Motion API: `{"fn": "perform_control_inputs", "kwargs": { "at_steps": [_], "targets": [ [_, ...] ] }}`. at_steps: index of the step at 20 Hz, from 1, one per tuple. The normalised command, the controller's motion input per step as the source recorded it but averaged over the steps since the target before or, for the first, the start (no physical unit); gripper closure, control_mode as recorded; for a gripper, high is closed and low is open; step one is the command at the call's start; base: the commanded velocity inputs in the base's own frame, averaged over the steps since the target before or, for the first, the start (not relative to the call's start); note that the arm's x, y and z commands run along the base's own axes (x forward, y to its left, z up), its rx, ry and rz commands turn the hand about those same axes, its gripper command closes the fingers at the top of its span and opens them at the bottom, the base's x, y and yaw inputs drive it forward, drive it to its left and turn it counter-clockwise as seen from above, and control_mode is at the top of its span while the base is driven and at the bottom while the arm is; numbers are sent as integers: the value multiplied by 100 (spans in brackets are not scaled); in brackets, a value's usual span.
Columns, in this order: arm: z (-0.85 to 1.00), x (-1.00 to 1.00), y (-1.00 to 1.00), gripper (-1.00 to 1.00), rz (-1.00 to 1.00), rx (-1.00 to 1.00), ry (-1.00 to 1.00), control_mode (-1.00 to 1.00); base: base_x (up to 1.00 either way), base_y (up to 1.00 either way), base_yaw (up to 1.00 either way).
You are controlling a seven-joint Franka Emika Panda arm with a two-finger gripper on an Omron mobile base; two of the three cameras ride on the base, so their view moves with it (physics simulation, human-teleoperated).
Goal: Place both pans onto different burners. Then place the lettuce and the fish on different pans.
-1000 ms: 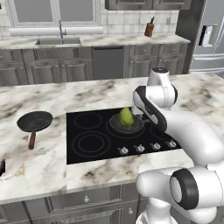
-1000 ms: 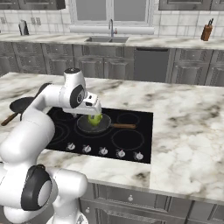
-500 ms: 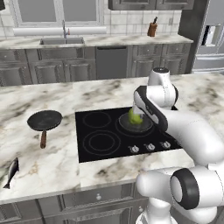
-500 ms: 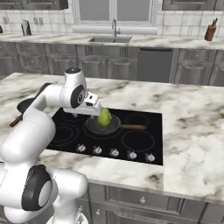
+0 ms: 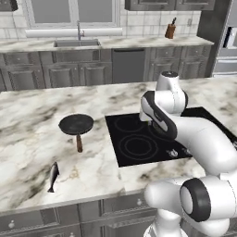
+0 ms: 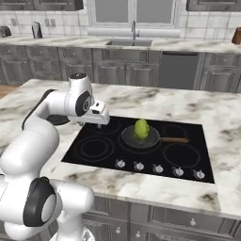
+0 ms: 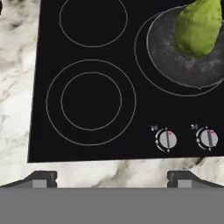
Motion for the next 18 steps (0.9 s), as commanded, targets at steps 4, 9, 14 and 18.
{"fn": "perform_control_inputs", "kwargs": {
  "at_steps": [4,9,14,18],
  "targets": [
    [0,0,0,-100,0,0,0,100,-2,53,0],
    [0,0,0,-100,0,0,0,100,0,50,0],
    [0,0,0,-100,0,0,0,100,0,43,0],
    [0,0,0,-100,0,0,0,100,3,30,0]
  ]
}}
